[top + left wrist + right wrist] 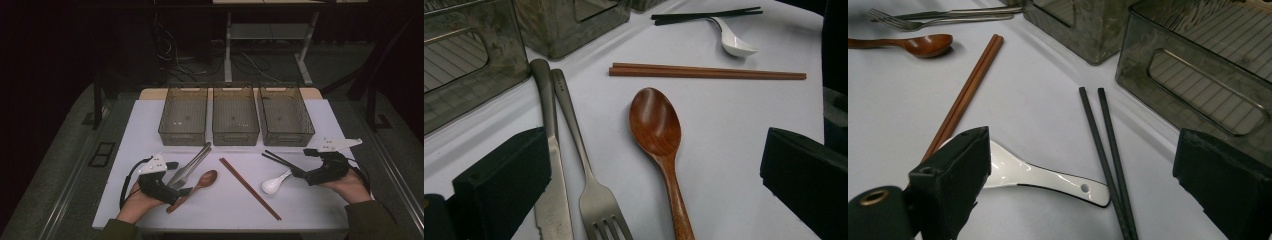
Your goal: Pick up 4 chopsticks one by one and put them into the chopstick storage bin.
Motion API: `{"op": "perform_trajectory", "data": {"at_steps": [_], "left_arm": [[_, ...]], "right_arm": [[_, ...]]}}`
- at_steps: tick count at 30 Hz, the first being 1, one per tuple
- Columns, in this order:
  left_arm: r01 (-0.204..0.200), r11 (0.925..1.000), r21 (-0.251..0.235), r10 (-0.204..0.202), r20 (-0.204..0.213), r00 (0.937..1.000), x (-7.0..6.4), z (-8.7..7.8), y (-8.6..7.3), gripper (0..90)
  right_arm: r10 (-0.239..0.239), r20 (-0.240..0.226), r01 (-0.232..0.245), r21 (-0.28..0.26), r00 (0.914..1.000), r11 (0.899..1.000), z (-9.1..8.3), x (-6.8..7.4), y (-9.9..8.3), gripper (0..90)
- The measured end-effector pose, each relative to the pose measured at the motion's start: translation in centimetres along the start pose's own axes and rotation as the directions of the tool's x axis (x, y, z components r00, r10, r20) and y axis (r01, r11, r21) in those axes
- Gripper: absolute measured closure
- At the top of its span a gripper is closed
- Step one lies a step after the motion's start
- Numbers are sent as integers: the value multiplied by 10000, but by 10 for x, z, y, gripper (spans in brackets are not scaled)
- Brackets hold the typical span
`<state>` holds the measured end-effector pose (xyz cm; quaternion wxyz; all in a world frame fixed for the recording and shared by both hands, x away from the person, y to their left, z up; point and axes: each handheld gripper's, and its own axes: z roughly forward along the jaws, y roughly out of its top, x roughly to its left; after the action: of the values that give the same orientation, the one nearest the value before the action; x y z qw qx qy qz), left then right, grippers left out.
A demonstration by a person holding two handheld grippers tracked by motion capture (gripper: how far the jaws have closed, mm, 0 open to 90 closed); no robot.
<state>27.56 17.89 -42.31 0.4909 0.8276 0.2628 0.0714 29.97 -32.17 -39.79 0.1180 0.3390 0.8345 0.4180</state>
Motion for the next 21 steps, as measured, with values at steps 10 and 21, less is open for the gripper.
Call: {"op": "perform_trajectory", "data": {"at_steps": [10,21], "left_arm": [[3,10000,4,-3,33,10000,0,0,0,0],[-114,9999,74,114,72,9999,-1,1,0,0]], "right_arm": [[-131,35,130,394,9999,9991,3,-14,2,140],[-192,38,189,777,9998,9968,4,-19,-3,239]]}}
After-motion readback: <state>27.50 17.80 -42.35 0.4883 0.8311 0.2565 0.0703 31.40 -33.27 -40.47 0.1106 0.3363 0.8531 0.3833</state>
